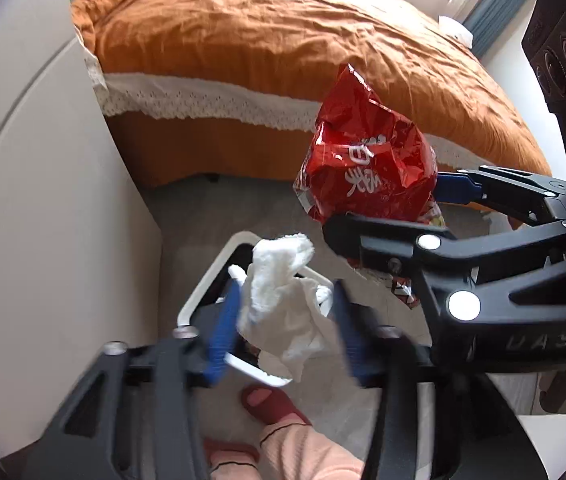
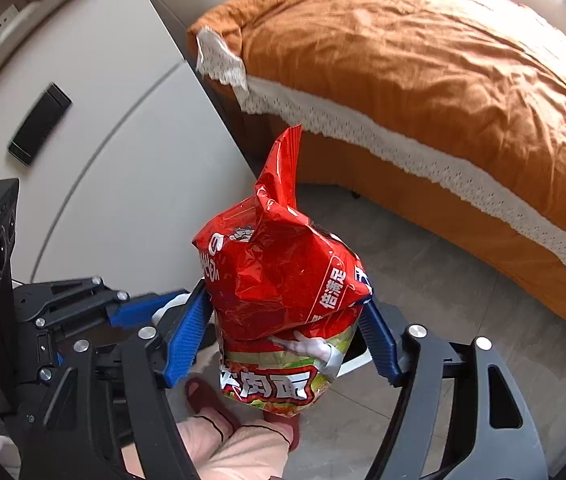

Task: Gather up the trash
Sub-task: 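Carry the tissue and red bag over the white bin and open both tools, then return both open tools to the desk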

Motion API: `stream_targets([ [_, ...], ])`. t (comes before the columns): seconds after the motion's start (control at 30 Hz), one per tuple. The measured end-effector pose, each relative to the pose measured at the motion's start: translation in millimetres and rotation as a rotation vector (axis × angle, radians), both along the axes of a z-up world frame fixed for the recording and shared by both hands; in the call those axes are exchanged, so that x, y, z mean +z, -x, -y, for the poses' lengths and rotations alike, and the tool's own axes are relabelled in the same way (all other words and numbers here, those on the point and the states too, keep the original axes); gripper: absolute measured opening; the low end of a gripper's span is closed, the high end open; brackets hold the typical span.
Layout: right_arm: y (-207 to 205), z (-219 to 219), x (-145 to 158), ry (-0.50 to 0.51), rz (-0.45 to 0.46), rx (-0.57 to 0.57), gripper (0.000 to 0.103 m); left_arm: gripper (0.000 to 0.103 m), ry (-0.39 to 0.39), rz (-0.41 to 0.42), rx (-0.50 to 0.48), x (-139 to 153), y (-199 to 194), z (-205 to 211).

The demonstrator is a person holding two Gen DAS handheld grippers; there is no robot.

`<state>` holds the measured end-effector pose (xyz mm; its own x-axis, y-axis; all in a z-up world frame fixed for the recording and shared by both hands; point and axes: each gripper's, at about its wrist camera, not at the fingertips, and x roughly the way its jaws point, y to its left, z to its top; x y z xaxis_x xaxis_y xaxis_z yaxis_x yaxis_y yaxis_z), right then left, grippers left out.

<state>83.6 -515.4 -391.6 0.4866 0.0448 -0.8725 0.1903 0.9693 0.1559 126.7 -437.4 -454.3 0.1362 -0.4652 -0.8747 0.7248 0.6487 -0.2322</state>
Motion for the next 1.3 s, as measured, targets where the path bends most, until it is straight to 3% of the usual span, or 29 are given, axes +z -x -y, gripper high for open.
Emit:
stream_targets([
  [0.03,-2,1,-14,-0.006,-0.015,0.005,0.099,0.092,-0.002,-0.005,-0.009,-9,-2,1],
  [0.2,-9,7,-64,-0.039,-0.076,0.003,0.098,0.098,-0.051,0.008,0.009,-34,-7,-1],
  [0.4,-16,9,-61,-0.023,-0.087,0.008,0.098,0.098,-0.064,0.038,0.013,-24,-9,-4],
  [0.6,-21,1,-13,0.001,-0.042,0.018,0.098,0.098,-0.033,0.086,0.047,27,-10,-14],
  [0.83,-13,-20,87,0.044,0.103,0.045,0.098,0.098,0.04,0.191,0.116,126,1,-37],
  [1.03,-21,-52,164,0.067,0.233,0.134,0.098,0.098,0.117,0.285,0.203,202,9,-67],
  [1.3,-43,-122,225,0.089,0.387,0.315,0.098,0.098,0.1,0.446,0.36,264,6,-139],
])
